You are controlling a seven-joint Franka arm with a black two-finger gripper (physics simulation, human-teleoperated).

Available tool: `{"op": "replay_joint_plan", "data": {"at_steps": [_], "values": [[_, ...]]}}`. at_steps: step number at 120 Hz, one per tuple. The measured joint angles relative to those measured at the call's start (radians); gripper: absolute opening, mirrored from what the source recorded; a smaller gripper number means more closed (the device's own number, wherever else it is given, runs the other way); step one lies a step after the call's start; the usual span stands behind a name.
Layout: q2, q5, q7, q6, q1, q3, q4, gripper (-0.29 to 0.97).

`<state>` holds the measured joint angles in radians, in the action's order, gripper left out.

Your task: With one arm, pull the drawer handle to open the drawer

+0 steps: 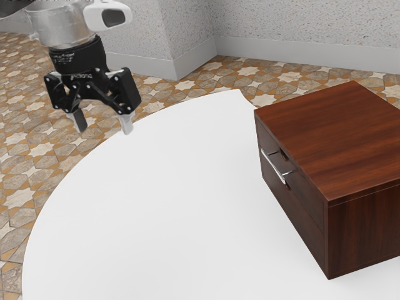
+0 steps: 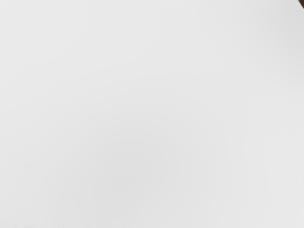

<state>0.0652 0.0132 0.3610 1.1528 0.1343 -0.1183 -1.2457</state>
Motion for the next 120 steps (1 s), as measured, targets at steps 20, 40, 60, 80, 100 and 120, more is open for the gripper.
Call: {"op": "replay_joint_plan", "data": {"at_steps": [20, 40, 60, 80, 100, 120], "values": [[-0.06, -0.004, 0.148, 0.039, -0.016, 0.031, 0.007, 0.68], [-0.113, -0.009, 0.276, 0.094, -0.003, 0.045, -0.012, 0.68], [-0.109, -0.017, 0.374, 0.162, 0.035, 0.041, -0.096, 0.68], [-0.087, -0.02, 0.448, 0.251, 0.042, 0.032, -0.199, 0.68], [-0.093, -0.032, 0.509, 0.354, 0.051, 0.004, -0.253, 0.68], [-0.1, -0.033, 0.556, 0.467, 0.043, -0.003, -0.302, 0.68]]}}
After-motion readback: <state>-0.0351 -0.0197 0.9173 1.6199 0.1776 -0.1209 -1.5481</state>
